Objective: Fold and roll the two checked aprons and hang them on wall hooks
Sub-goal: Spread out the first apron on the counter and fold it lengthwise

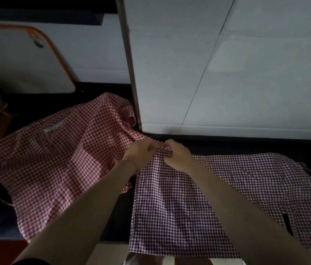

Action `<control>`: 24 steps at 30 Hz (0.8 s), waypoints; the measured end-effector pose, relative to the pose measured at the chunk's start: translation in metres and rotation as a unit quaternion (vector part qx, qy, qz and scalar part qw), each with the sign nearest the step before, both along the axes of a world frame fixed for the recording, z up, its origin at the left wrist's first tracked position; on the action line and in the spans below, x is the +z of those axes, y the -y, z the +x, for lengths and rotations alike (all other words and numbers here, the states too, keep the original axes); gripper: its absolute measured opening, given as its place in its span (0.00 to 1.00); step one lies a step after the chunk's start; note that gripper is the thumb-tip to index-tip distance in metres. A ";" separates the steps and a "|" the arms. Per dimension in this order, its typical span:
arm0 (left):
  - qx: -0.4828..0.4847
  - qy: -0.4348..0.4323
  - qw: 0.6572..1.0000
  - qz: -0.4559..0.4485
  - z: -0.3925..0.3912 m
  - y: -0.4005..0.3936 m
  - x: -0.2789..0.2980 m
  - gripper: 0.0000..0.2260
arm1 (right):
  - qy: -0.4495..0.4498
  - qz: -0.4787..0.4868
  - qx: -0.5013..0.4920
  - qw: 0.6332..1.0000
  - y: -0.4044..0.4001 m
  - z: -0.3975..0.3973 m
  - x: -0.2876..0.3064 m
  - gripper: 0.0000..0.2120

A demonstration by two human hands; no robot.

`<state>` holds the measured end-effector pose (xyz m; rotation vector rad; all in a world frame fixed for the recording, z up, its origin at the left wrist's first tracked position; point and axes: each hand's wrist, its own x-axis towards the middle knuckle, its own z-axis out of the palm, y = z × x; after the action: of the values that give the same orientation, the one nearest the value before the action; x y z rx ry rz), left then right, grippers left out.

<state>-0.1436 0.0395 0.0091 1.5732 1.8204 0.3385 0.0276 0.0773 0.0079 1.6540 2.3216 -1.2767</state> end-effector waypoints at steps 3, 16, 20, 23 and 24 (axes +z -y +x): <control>0.066 0.069 0.995 0.001 0.001 0.004 0.012 0.03 | -0.032 -0.061 0.026 0.997 0.004 -0.016 0.018 0.18; -0.038 0.067 0.997 -0.017 0.021 0.017 0.070 0.17 | 0.038 0.051 0.086 0.994 0.010 0.009 0.112 0.10; -0.055 0.073 0.996 -0.008 0.034 0.014 0.089 0.15 | 0.014 0.102 0.018 0.995 0.014 0.026 0.125 0.09; -0.085 0.053 0.995 -0.008 0.039 0.013 0.095 0.13 | -0.011 0.130 -0.032 0.991 0.016 0.035 0.130 0.12; -0.086 0.043 0.995 0.001 0.045 0.014 0.102 0.14 | -0.014 0.137 -0.037 0.990 0.019 0.042 0.136 0.13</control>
<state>-0.0990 0.0256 0.1110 1.6776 1.6076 0.3221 0.0694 0.0581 0.1436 1.8241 2.5741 -1.0349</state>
